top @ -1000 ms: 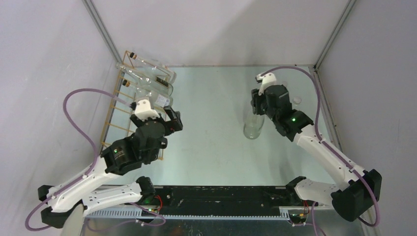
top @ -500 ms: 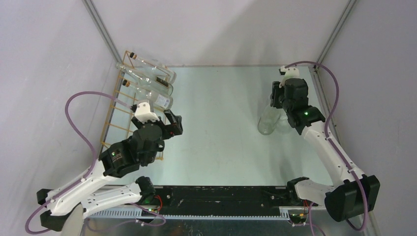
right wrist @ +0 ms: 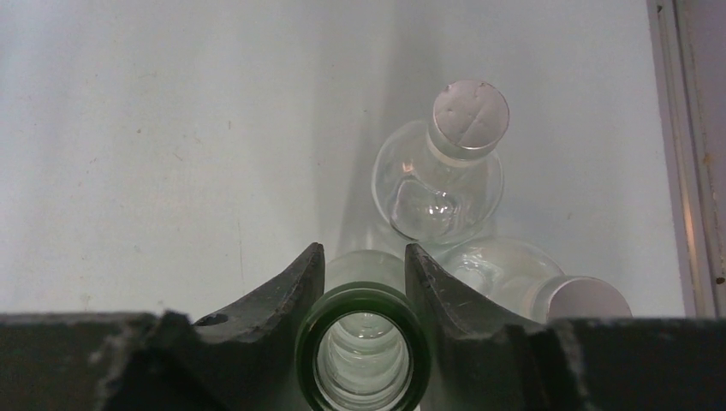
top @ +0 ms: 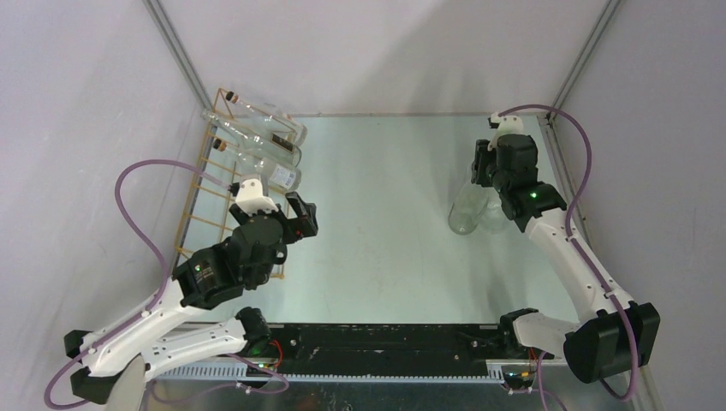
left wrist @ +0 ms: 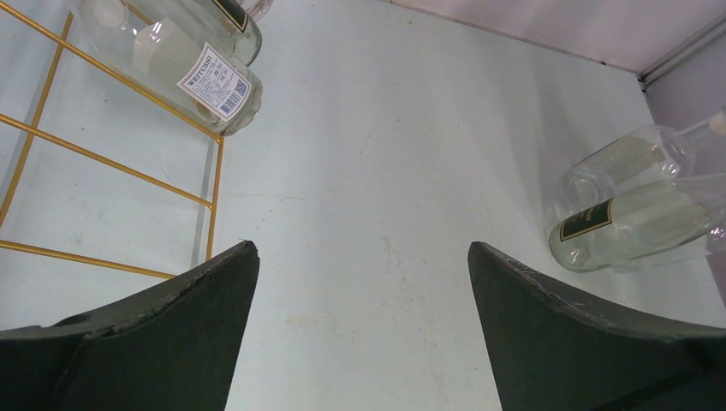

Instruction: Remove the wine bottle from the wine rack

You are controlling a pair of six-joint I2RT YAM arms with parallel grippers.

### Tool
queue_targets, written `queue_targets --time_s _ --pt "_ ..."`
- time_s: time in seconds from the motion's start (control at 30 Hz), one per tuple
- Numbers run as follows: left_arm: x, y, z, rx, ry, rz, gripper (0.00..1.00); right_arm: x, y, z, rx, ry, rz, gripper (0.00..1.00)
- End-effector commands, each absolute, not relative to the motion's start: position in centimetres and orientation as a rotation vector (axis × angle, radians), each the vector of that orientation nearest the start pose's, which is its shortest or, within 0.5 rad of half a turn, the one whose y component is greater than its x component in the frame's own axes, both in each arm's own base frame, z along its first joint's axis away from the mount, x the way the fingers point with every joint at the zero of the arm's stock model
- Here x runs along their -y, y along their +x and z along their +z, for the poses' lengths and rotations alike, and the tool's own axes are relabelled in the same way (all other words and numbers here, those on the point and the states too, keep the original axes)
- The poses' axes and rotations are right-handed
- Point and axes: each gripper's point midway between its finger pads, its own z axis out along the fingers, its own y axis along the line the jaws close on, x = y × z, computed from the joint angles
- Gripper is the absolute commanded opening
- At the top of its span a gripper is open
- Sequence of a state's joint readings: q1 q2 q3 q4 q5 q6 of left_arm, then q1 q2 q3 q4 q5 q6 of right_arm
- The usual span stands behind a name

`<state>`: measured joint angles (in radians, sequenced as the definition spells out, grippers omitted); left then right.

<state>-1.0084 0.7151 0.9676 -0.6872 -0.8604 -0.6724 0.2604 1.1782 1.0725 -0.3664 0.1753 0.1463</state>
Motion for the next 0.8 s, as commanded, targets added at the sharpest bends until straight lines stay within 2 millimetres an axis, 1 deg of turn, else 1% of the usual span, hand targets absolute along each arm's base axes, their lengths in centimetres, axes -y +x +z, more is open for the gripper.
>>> queue_targets --time_s 0.0,0.1,0.13,0.17,0.23,0.27,0.33,0.37,0.4,0.43,0.47,0.5,0.53,0.57,0.6,0.63,0.67,0.7,0.73,0.77 --pt "12.1 21.6 29.0 -1.842 -0.234 -0.302 1.00 -7.7 38.0 31.0 -1.837 0.018 0.147 0.42" --pt "12.2 21.6 29.2 -1.841 -0.234 -0.309 1.00 -7.7 37.8 31.3 -1.827 0.024 0.155 0.50" --pt "12.2 21.6 29.3 -1.840 -0.234 -0.312 1.00 -7.6 37.7 31.5 -1.821 0.030 0.152 0.55" --pt "12.2 21.6 29.3 -1.838 -0.236 -0.312 1.00 -7.5 37.6 31.7 -1.817 0.036 0.155 0.56" --pt "12.3 21.6 29.3 -1.839 -0.237 -0.316 1.00 -7.4 37.4 32.3 -1.800 0.039 0.156 0.63" --pt "12.2 21.6 29.3 -1.841 -0.238 -0.315 1.00 -7.3 37.1 32.7 -1.792 0.040 0.157 0.64" --pt "12.2 21.7 29.3 -1.847 -0.250 -0.321 1.00 -7.2 36.7 33.9 -1.775 0.043 0.157 0.67" --pt "12.2 21.7 29.5 -1.847 -0.256 -0.330 1.00 -7.1 36.5 35.0 -1.757 0.045 0.160 0.68" --pt "12.0 21.9 29.5 -1.850 -0.265 -0.336 1.00 -7.0 36.1 35.6 -1.752 0.044 0.162 0.68" --pt "11.6 22.2 29.8 -1.845 -0.284 -0.331 1.00 -7.2 35.8 37.0 -1.727 0.043 0.175 0.69" --pt "11.8 22.3 29.9 -1.848 -0.280 -0.354 1.00 -7.3 35.2 37.7 -1.720 0.037 0.182 0.69" --pt "11.0 22.8 30.3 -1.838 -0.310 -0.340 1.00 -7.8 34.6 38.8 -1.705 0.021 0.198 0.69" --pt "11.0 22.9 30.4 -1.846 -0.314 -0.352 1.00 -7.9 34.0 39.7 -1.686 0.016 0.193 0.69" --pt "10.0 23.4 30.9 -1.833 -0.362 -0.335 1.00 -8.5 33.1 40.9 -1.664 0.004 0.196 0.69" --pt "9.9 23.6 31.1 -1.835 -0.369 -0.344 1.00 -8.8 32.6 41.5 -1.652 -0.011 0.190 0.69" --pt "9.2 24.0 31.6 -1.826 -0.392 -0.334 1.00 -9.8 31.6 42.6 -1.630 -0.031 0.202 0.69" --pt "8.9 24.4 32.0 -1.814 -0.404 -0.331 1.00 -10.3 31.0 43.0 -1.621 -0.055 0.203 0.69" --pt "8.3 24.9 32.5 -1.807 -0.416 -0.316 1.00 -11.4 30.0 43.5 -1.609 -0.081 0.223 0.69" --pt "8.0 25.2 32.8 -1.803 -0.412 -0.301 1.00 -12.0 29.4 43.7 -1.604 -0.094 0.236 0.70" --pt "7.4 25.9 33.1 -1.799 -0.431 -0.288 1.00 -13.1 28.4 43.8 -1.605 -0.122 0.269 0.70"
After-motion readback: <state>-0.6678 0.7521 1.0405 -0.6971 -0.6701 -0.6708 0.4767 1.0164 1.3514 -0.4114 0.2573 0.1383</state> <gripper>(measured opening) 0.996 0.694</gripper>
